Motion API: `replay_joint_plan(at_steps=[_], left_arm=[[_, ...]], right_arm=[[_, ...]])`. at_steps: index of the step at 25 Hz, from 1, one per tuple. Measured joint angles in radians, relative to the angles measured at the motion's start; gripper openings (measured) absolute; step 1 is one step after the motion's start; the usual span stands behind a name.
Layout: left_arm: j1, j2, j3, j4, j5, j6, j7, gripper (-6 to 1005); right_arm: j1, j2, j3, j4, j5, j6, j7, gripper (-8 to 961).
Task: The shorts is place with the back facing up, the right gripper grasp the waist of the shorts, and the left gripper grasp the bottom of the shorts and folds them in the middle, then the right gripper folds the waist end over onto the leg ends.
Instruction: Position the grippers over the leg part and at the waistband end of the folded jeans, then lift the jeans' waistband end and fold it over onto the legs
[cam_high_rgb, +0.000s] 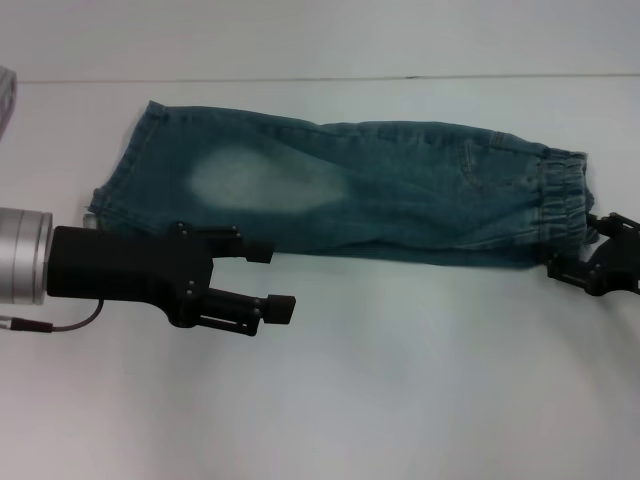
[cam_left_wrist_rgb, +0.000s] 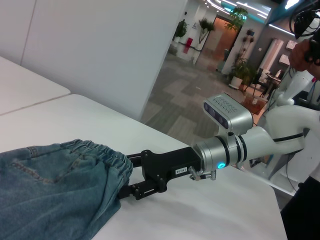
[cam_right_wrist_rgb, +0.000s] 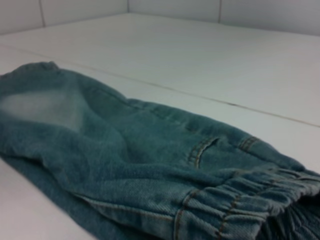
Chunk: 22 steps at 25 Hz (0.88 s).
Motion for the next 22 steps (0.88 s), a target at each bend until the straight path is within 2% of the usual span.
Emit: replay_joint_plan(at_steps=[2,7,15,19,22], left_arm=[[0.000,0.000,0.000,0.000,0.000,-0.005,-0.002,852],[0.000,0.000,0.000,0.000,0.000,-0.021,-0.002,846],[-0.009,-0.003,-0.004,0.000,-0.007,-0.028,-0.003,836],[-0.009,-0.017,-0.005,0.000,-0.008,-0.065,-0.003,831],[-0.006,-0.041,-0.009,0.000,-0.013,-0.138,-0.001,827]], right_arm=[[0.004,0.000,-0.004,0.000,-0.009,0.002,0.008,878],[0.009,-0.001,-0.009,-0.022,-0.028,-0.014,0.025,666],[0.002,0.009,-0.013,-0.067,-0.029,-0.048,0.024,460],[0.002,0.006,-0.017,-0.067,-0.032,-0.045,0.029,381],[0.002,0.005,-0.021,-0.069,-0.034,-0.044,0.036,334]])
